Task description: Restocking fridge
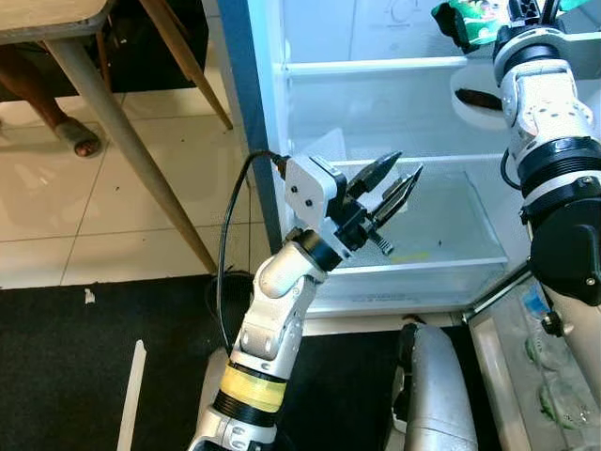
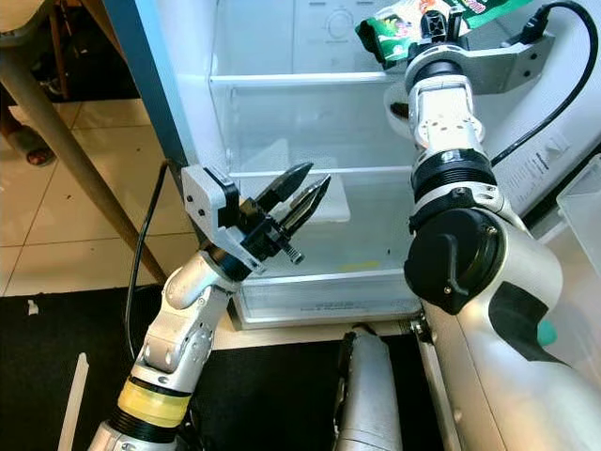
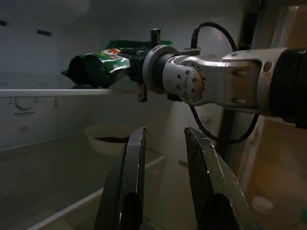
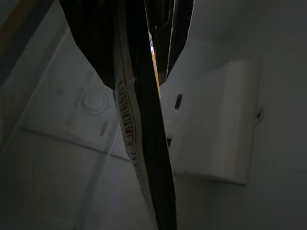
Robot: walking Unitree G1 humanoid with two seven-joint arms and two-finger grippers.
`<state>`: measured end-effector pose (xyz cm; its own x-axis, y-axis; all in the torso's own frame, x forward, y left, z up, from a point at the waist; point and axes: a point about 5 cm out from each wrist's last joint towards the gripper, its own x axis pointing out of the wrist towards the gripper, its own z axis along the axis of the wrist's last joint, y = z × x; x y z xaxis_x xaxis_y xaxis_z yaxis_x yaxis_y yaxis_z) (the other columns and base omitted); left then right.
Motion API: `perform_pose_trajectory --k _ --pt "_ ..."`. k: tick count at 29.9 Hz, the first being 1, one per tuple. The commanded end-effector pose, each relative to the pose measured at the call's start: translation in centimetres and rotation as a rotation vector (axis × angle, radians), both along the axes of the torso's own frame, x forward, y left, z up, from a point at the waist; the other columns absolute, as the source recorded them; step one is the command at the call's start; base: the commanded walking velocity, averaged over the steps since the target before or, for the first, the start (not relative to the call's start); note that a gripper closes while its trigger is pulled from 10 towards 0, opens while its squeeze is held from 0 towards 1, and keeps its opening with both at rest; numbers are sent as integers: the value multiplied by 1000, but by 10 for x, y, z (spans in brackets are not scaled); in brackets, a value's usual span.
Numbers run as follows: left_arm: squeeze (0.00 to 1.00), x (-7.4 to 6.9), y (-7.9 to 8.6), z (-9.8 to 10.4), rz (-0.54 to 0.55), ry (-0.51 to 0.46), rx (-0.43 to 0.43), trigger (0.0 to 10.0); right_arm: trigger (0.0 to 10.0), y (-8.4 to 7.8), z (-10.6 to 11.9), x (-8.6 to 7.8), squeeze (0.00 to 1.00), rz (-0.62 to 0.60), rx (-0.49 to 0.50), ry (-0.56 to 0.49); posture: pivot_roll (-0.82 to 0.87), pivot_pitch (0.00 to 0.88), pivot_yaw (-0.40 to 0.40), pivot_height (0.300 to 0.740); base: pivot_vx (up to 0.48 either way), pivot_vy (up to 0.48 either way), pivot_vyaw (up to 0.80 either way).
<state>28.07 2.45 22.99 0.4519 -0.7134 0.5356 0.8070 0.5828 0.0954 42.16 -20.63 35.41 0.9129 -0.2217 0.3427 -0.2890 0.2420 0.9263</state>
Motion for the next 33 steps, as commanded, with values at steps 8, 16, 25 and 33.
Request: perform_pose_trajectory --k 8,16,25,33 --pt "0 -7 0 5 -1 2 2 10000 10000 -18 25 -7 1000 -91 77 -4 120 284 -27 395 0 0 0" --pt "0 -5 0 7 4 10 -9 10000 10000 -16 52 -13 1000 -142 -107 -38 91 277 -25 395 0 0 0" --pt "0 -3 -4 10 -8 6 -21 10000 10000 -16 68 -18 1000 -327 -546 80 57 255 -25 395 0 0 0" --pt "0 -2 -4 11 -11 2 -31 10000 10000 -29 46 -16 1000 -369 -627 158 42 240 -22 395 0 0 0"
